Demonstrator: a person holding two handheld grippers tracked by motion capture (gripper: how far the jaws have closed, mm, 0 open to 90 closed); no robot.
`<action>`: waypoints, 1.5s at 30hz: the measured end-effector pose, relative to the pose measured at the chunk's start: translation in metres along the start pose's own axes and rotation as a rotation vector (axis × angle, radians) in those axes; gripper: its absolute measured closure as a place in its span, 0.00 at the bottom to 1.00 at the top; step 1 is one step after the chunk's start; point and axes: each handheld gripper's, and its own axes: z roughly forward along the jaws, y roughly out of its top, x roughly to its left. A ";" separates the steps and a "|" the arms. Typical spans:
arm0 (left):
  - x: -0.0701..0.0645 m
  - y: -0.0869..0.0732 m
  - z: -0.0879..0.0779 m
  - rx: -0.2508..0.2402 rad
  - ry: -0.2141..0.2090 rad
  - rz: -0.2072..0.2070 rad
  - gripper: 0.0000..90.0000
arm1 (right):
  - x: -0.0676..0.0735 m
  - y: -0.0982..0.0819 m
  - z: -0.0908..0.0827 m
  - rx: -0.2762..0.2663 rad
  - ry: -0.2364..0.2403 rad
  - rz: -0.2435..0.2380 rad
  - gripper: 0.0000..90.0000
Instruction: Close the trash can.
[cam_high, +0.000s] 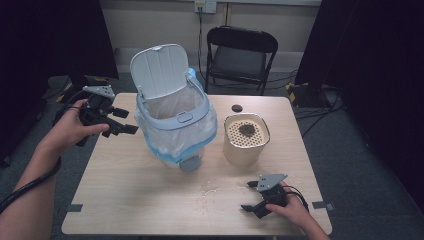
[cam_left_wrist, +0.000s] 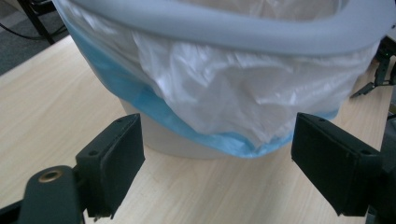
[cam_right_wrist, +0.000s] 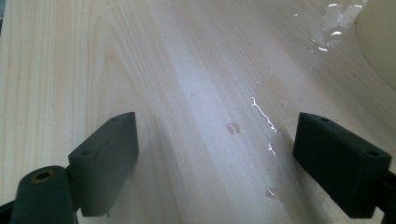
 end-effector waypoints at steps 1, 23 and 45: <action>0.002 0.003 0.000 -0.005 -0.001 -0.003 0.19 | 0.000 0.000 0.000 0.000 0.000 0.000 0.15; 0.024 0.057 -0.009 -0.073 0.035 -0.004 0.19 | 0.000 0.000 0.000 0.001 0.002 0.000 0.15; 0.016 0.091 0.011 -0.079 0.048 0.024 0.17 | 0.000 0.000 0.000 0.001 0.003 0.000 0.15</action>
